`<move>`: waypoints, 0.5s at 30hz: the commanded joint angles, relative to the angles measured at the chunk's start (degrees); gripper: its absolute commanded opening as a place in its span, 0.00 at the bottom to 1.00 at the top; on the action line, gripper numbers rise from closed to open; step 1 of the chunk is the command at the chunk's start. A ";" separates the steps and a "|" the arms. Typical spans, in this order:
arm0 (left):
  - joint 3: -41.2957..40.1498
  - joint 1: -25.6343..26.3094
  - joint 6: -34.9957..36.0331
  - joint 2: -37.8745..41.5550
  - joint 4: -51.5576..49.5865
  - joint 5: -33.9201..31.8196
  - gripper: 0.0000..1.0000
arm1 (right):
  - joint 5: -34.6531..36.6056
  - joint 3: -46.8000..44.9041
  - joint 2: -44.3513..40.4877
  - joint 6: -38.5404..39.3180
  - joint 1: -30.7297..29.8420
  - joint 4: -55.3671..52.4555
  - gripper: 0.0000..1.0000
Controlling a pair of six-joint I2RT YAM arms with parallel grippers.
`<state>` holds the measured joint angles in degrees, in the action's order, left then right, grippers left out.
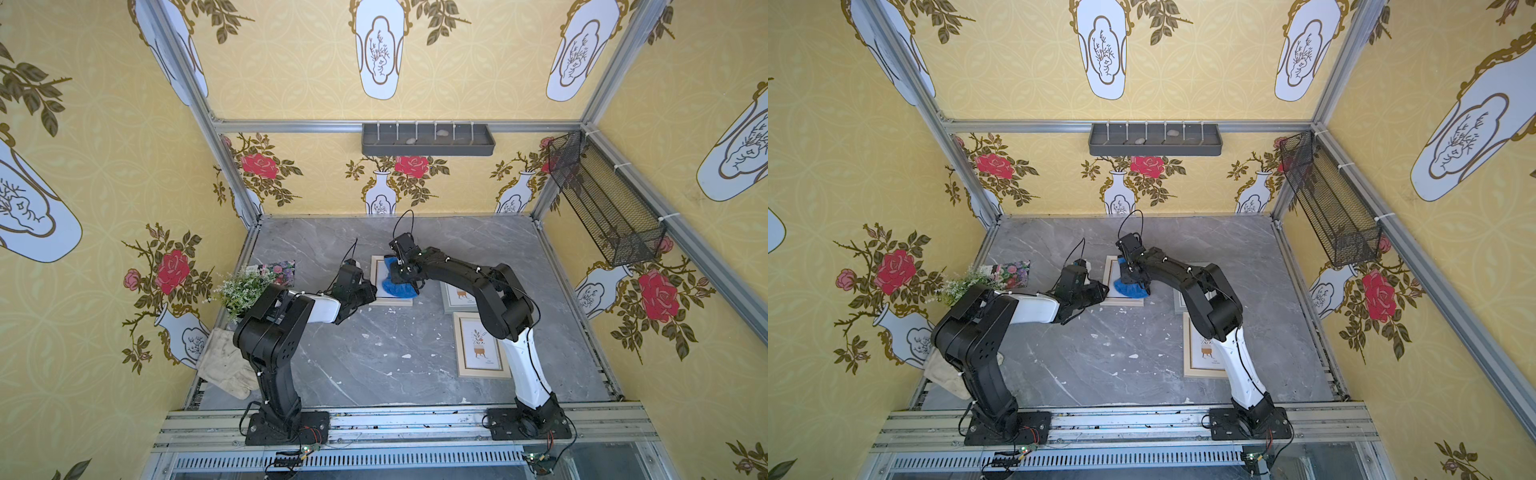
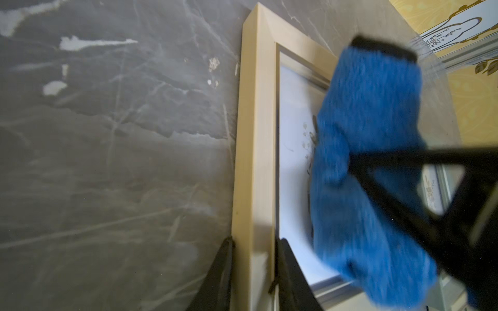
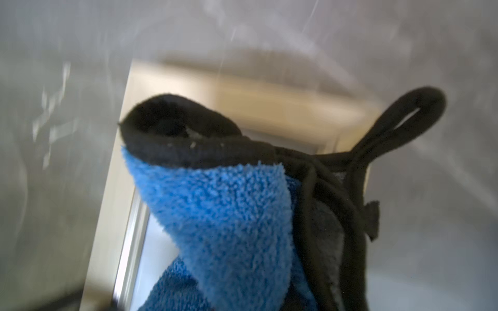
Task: Wipe the picture frame with a cloth
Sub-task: Wipe the dirt from the picture frame.
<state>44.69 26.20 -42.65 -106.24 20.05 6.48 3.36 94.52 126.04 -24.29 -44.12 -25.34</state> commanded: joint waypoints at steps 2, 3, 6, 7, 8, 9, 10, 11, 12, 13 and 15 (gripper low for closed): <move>-1.33 -0.36 -1.20 -2.45 -29.12 -7.09 0.22 | -0.49 -6.75 -4.83 -4.46 -2.40 -4.08 0.17; -1.32 -0.36 -1.21 -2.39 -29.15 -7.11 0.22 | -0.74 -7.47 -5.44 -5.22 -2.43 -4.43 0.17; -1.66 -0.36 -1.29 -2.14 -29.09 -7.19 0.22 | 0.12 -6.95 -4.89 -5.19 -0.63 -3.94 0.18; -1.62 -0.36 -1.29 -2.15 -29.06 -7.11 0.22 | 0.25 -5.61 -3.97 -4.87 0.70 -3.82 0.17; -1.69 -0.36 -1.29 -2.27 -29.09 -7.05 0.22 | 0.17 -3.97 -2.94 -4.39 2.01 -3.31 0.17; -1.65 -0.36 -1.19 -2.16 -29.12 -7.01 0.22 | 0.14 -2.25 -1.79 -3.88 3.06 -2.87 0.16; -1.70 -0.36 -1.18 -2.07 -29.20 -7.01 0.22 | 0.01 -0.06 -0.45 -3.17 4.01 -2.46 0.16; -1.86 -0.36 -1.20 -1.94 -29.21 -7.07 0.22 | 0.03 2.00 1.02 -2.52 4.55 -2.62 0.16; -1.93 -0.36 -1.28 -1.76 -29.20 -7.08 0.22 | 0.09 4.55 2.67 -1.79 4.87 -2.90 0.15; -2.03 -0.36 -1.31 -1.53 -29.22 -7.25 0.22 | 0.24 6.51 3.89 -1.23 4.80 -3.30 0.15; -2.09 -0.36 -1.53 -1.28 -29.22 -7.32 0.22 | -0.06 7.98 4.78 -0.84 4.21 -3.92 0.15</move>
<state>44.69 26.20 -43.38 -105.86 19.64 6.09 1.80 101.06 129.60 -26.92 -39.20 -25.45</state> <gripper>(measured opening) 0.256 0.151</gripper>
